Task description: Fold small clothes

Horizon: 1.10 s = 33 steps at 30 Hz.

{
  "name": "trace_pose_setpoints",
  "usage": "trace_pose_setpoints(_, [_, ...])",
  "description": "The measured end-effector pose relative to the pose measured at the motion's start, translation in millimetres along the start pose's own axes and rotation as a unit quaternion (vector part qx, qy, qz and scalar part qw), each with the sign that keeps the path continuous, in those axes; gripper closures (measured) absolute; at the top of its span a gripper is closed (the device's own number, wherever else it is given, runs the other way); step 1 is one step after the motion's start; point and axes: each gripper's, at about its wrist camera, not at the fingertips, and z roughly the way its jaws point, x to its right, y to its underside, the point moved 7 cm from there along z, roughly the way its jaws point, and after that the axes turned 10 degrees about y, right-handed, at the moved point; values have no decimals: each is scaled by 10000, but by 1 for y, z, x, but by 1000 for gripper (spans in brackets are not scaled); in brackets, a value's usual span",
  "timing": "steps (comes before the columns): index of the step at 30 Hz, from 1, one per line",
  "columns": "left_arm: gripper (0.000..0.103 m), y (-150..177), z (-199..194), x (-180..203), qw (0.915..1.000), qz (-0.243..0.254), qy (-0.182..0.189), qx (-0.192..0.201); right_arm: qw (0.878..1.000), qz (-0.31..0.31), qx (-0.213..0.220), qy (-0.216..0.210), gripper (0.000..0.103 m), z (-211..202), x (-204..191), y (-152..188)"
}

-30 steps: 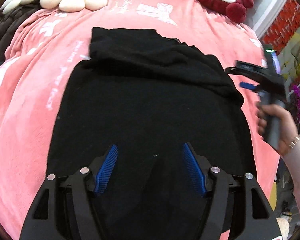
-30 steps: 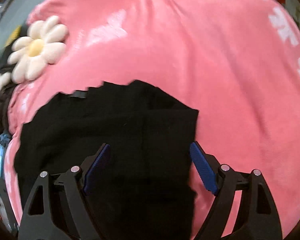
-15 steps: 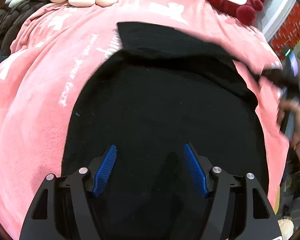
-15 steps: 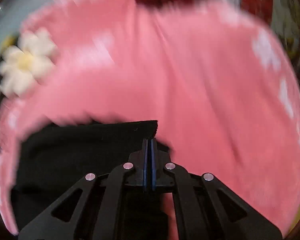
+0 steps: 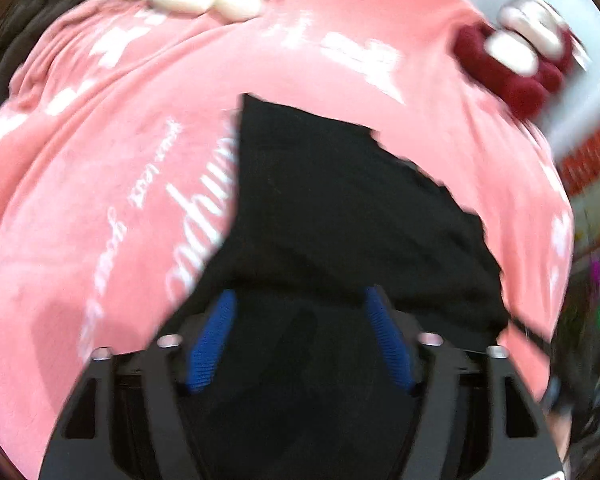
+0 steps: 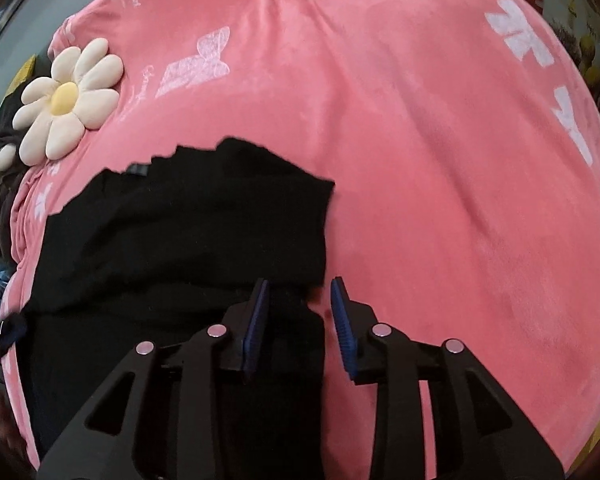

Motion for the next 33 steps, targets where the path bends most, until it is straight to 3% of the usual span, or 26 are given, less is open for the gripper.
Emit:
trace_pose_setpoints(1, [79, -7, 6, -13, 9996, -288, -70, -27, 10000, 9, -15, -36, 72, -1, 0, 3])
trace_pose_setpoints(2, [89, -12, 9, -25, 9986, -520, -135, -22, 10000, -6, -2, -60, 72, -2, 0, 4])
trace_pose_setpoints(3, [93, -19, 9, -38, 9971, -744, -179, 20, 10000, -58, 42, -69, 72, -4, -3, 3])
trace_pose_setpoints(5, [92, -24, 7, -48, 9968, -747, -274, 44, 9998, -174, 109, -54, 71, -6, -7, 1])
trace_pose_setpoints(8, [92, -27, -2, -52, 9957, -122, -901, 167, 9979, -517, 299, 233, 59, -4, -17, -5])
trace_pose_setpoints(13, [91, -27, 1, -57, 9949, -213, -971, 172, 9977, -611, -113, 261, 53, 29, -23, 0])
trace_pose_setpoints(16, [91, -29, 5, -53, 9936, -57, -1122, 111, 9995, -229, -91, 174, 53, 25, -15, -2])
trace_pose_setpoints(19, [91, -26, -3, -52, 9955, -42, -939, 106, 9997, 155, -138, 135, 52, 12, -1, 9])
trace_pose_setpoints(20, [89, -21, -9, -49, 9967, -9, -807, 96, 9996, 225, -164, 96, 52, 4, 4, 19])
trace_pose_setpoints(22, [69, -8, -26, -43, 9973, 121, -712, 112, 9995, 214, -203, 75, 52, -12, 11, 40])
trace_pose_setpoints(24, [56, 13, -54, -37, 9973, 371, -597, 190, 9997, 97, -190, 122, 51, -35, 19, 68])
trace_pose_setpoints(25, [47, 23, -62, -36, 9973, 455, -553, 144, 9997, 44, -194, 158, 45, -46, 24, 83])
trace_pose_setpoints(29, [38, 84, -102, -44, 9960, 725, -499, -178, 9993, 7, -328, 153, 28, -92, 43, 148])
trace_pose_setpoints(33, [34, 142, -128, -74, 9983, 191, -332, -444, 9970, 171, -751, 55, 22, -118, 59, 210])
